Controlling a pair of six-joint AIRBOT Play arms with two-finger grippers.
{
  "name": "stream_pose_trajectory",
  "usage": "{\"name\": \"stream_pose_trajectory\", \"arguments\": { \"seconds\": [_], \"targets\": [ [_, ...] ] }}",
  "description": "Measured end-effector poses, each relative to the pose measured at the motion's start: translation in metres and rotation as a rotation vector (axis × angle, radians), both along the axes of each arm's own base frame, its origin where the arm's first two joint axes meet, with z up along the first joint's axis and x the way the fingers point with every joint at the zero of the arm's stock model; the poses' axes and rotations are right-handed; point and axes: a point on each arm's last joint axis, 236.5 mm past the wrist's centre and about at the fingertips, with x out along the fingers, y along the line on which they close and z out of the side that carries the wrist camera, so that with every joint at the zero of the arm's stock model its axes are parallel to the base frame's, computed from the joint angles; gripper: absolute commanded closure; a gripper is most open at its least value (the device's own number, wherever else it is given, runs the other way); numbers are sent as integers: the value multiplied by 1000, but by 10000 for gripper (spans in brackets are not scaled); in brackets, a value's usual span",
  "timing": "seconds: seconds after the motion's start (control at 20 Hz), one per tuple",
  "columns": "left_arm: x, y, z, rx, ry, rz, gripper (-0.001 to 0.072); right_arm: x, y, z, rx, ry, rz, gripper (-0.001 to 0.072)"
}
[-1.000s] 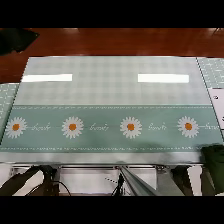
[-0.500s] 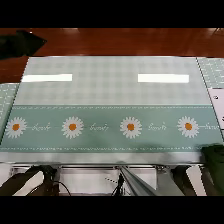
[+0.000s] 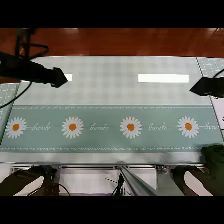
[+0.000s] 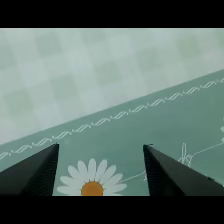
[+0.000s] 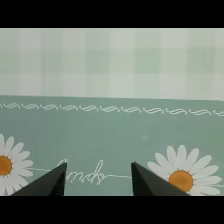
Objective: Fold the shirts.
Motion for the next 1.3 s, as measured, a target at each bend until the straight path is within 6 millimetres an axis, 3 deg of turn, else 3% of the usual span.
{"name": "stream_pose_trajectory", "arguments": {
  "seconds": [0.15, 0.4, 1.3],
  "targets": [
    [-6, 3, -18, 70, 69, 32, 14, -1, 21, -15, -30, 58, 47, 115],
    [-8, 7, -31, 111, 111, 60, 21, -1, 29, -25, -51, 98, 64, 118],
    [-8, 9, -35, 126, 124, 74, 21, -1, 30, -27, -61, 107, 64, 117]
  ]
}}
